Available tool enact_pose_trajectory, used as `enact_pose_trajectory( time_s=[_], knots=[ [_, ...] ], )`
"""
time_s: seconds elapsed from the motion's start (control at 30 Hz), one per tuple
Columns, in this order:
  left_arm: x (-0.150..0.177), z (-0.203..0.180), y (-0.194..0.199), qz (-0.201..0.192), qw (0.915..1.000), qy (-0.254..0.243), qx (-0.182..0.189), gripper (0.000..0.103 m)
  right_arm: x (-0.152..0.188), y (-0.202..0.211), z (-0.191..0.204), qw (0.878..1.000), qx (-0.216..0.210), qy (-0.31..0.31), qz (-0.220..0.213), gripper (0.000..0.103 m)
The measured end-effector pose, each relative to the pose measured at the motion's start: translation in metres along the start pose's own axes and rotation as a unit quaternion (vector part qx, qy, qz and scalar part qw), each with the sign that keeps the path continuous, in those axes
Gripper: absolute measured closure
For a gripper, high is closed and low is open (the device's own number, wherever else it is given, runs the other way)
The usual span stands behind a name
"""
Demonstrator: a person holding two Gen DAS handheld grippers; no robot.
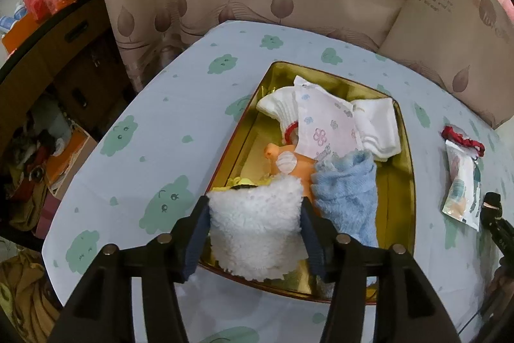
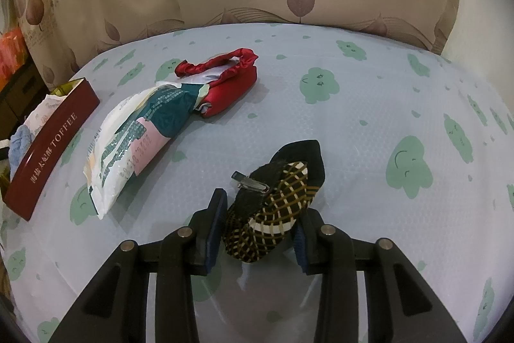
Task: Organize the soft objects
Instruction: 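Carry the white fluffy pad into the tin and open the left tool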
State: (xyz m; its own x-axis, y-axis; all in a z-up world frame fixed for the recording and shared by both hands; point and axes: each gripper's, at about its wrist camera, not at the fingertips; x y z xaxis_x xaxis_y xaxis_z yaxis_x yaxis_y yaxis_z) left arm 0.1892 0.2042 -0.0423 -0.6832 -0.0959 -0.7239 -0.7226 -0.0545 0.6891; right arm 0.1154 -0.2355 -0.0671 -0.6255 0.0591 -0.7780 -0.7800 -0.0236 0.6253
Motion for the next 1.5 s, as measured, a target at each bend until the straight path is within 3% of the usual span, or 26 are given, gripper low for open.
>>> enact_pose_trajectory(
  time_s=[0.1,0.6,0.9,1.17,1.3,1.5],
  knots=[
    [0.001,-0.001,-0.001,0.002,1.0000,0.002,0.003,0.042,0.000,0.000,0.000,1.000,0.002,0.005,0.001,0.066],
    [0.002,-0.003,0.012,-0.006,0.9996,-0.002,0.029,0.041,0.000,-0.001,0.005,1.000,0.009,0.017,0.003,0.065],
    [0.001,0.001,0.032,-0.053,0.9984,0.004,0.018,0.041,0.001,-0.001,0.006,1.000,0.011,0.022,0.004,0.064],
    [0.007,-0.008,0.046,-0.096,0.9948,-0.031,0.011,0.041,0.001,0.000,0.006,1.000,0.012,0.025,0.004,0.063],
    [0.013,-0.011,0.047,-0.105,0.9935,-0.040,0.014,0.041,0.001,0.000,0.006,1.000,0.000,0.024,0.005,0.055],
    [0.020,-0.007,0.044,-0.110,0.9932,-0.034,0.018,0.041,0.001,0.000,0.011,1.000,-0.003,0.026,0.005,0.053]
  ],
)
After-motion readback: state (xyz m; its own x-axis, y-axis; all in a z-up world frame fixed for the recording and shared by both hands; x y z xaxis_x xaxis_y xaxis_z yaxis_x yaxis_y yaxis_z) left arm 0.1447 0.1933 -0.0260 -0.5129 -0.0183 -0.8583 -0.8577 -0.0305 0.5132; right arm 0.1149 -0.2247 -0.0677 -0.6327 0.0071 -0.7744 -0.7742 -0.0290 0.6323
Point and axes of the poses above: each gripper's, at about its wrist camera, not at the fingertips, and y roughly against the way its jaws point, z to its left, x to its underside, and after that the axes turned 14 degrees about -z, right-handed
